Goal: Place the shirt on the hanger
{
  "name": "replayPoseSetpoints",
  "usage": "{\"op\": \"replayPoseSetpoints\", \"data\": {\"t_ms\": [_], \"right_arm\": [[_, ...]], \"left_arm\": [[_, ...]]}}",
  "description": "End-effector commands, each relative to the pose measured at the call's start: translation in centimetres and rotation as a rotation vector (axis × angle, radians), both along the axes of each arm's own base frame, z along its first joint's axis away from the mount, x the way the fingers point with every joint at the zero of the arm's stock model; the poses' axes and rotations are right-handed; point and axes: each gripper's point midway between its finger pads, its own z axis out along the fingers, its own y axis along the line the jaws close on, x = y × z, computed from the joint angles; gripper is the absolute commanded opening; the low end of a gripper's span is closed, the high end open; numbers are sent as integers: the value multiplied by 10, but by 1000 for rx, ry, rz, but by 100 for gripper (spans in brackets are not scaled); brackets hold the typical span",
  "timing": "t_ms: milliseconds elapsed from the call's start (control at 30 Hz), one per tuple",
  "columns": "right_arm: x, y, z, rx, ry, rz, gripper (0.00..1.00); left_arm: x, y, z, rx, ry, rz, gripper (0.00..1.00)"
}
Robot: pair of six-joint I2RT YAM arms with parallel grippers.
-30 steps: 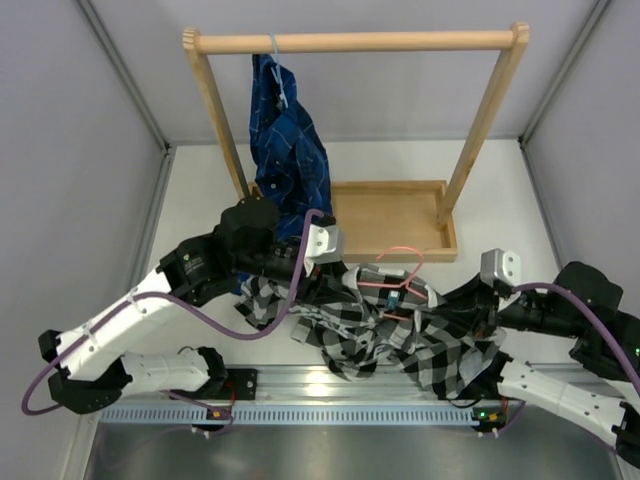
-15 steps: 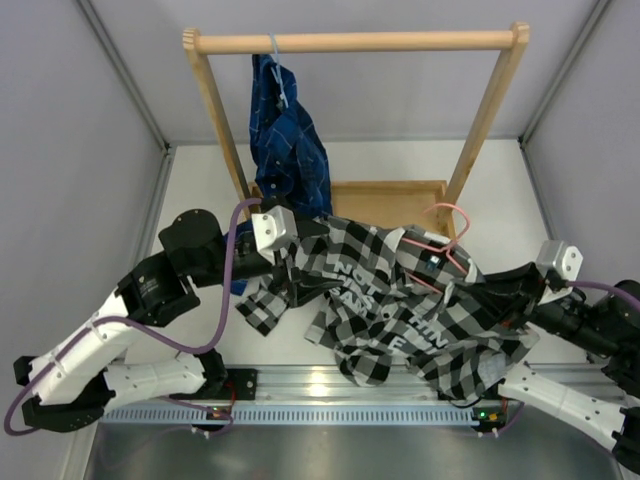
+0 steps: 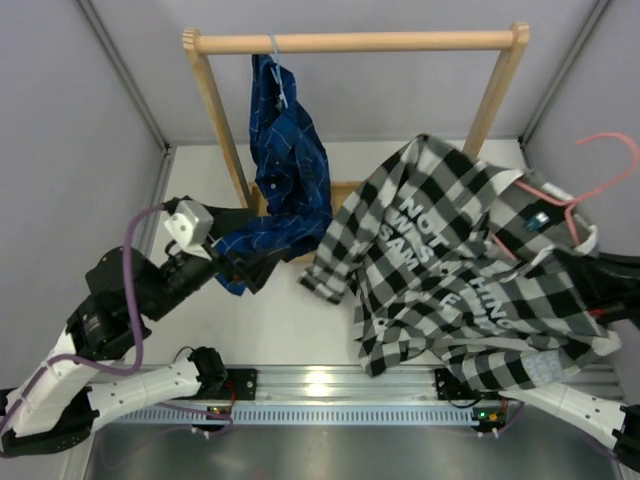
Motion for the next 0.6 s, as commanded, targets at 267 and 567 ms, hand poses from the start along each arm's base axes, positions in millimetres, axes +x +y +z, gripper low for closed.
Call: {"op": "replayPoseSetpoints", "data": {"t_ms": [267, 567], "right_arm": [[30, 9, 106, 41, -83, -86, 0], [78, 58, 136, 114, -161, -187, 0]], "left_arm": [[25, 58, -74, 40, 137, 324, 98], [33, 53, -103, 99, 131, 339, 98]]}}
